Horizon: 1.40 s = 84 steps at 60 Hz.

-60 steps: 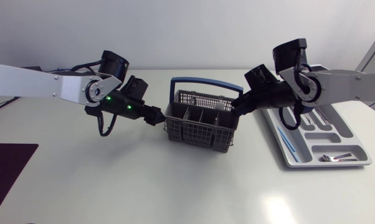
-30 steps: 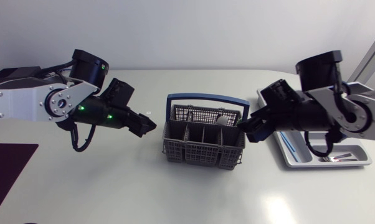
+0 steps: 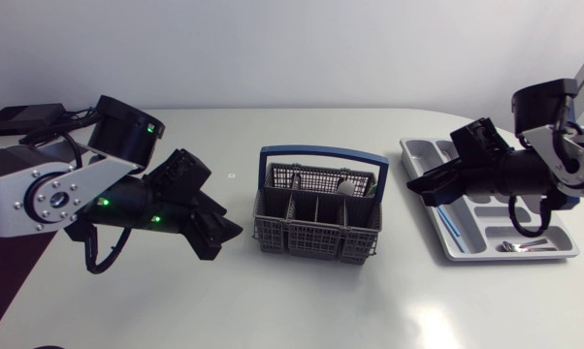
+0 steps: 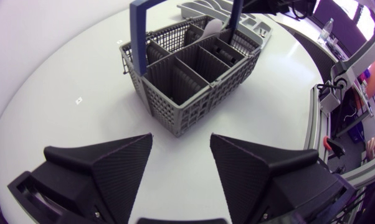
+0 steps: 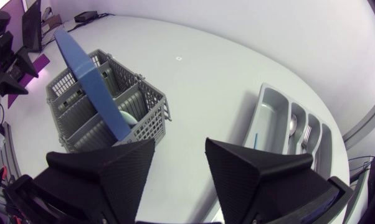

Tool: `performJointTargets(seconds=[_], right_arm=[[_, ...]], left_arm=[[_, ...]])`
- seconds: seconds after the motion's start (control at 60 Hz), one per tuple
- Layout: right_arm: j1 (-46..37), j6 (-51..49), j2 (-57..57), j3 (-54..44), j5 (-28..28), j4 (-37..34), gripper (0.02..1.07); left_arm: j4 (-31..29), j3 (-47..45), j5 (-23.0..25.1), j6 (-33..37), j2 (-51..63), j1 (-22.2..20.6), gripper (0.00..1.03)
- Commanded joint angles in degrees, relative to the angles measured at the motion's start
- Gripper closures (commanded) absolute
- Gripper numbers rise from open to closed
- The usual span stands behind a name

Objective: Unload the cutlery basket into the drawer organizer.

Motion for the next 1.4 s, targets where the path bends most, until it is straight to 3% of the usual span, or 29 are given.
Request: performJointTargets(seconds=[0.0,0.067,0.267,0.45,0.65,1.017,1.383], right_arm=[[-0.3,0.8,6.0,4.3,-1.3,1.8,0.79],[-0.4,1.6,11.0,7.1,-2.2,2.6,0.89],[0.3,4.4,24.0,17.6,-5.0,2.5,0.94],[1.5,7.3,30.6,25.4,-6.7,0.7,0.94],[3.4,7.8,34.8,30.6,-9.6,-4.7,0.94],[3.8,1.8,30.8,24.1,-13.2,-11.3,0.94],[4.8,-1.0,19.1,12.2,-15.9,-14.1,0.94]], left_arm=[[-0.6,-1.8,-0.2,2.0,-1.6,-1.5,0.48],[-0.4,-2.5,-0.2,2.4,-1.7,-2.6,0.54],[3.1,-4.2,-0.2,3.3,2.0,-4.7,0.75],[7.0,-4.7,-0.9,3.7,5.9,-7.5,0.80],[10.7,-3.6,-1.3,3.8,10.9,-7.4,0.80],[18.2,-0.6,-1.3,3.7,16.9,-2.3,0.80],[21.2,5.5,-1.2,2.0,22.0,1.5,0.80]])
